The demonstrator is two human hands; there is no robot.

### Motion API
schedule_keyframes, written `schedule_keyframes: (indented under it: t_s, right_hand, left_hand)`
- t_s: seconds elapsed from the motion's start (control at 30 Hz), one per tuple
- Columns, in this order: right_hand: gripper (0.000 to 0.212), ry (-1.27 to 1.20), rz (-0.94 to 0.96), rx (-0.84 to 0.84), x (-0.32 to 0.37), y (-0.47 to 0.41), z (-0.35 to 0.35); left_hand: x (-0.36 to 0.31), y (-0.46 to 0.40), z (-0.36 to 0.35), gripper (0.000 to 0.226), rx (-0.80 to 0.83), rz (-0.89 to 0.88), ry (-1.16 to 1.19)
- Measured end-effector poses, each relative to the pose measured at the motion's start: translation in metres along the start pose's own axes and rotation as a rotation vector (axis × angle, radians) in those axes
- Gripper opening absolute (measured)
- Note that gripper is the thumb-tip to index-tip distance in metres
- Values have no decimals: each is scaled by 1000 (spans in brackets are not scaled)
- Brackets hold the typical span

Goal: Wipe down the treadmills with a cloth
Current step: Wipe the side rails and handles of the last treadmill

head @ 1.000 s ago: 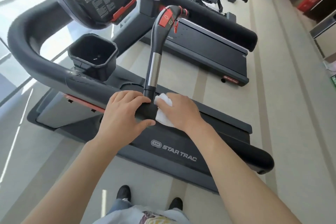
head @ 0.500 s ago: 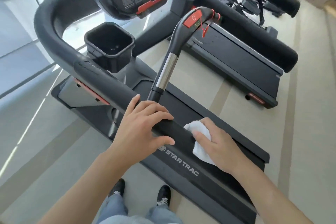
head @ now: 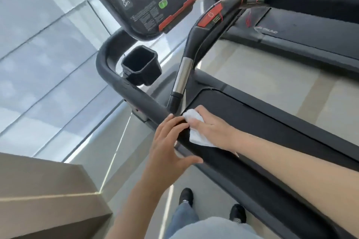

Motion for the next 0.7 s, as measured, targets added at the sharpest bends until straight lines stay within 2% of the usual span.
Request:
schedule_keyframes:
  t_s: [0.2,0.33,0.47,0.57,0.7]
  right_hand:
    - [41,-32,7,59,-36,84,30]
    - [39,-88,-17,79,-52,125,40]
    - [27,-89,16,95,-40,85,32]
    - [33,-55,51,99,-27,26,14]
    - [38,-36,72,96,-5,-24,0]
  left_hand:
    - [-12,3,-4,79,-37,48,-60]
    - [-11,0,-7,82,-7,92,-110]
    - [-12,-2,-6,80,2,110,-122]
    - [-16,-4,-5,78,29,146,-123]
    - [-23,-5,-3,91,38,197,-100]
Point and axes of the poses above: each hand's wrist, its own y-axis away from the middle knuckle, its own z-axis out of the back of the hand, x = y × z, the point moved 4 cm from there along -y, towards the middle knuckle, and after that the axes turned 9 degrees about z, right-handed, at the moved point
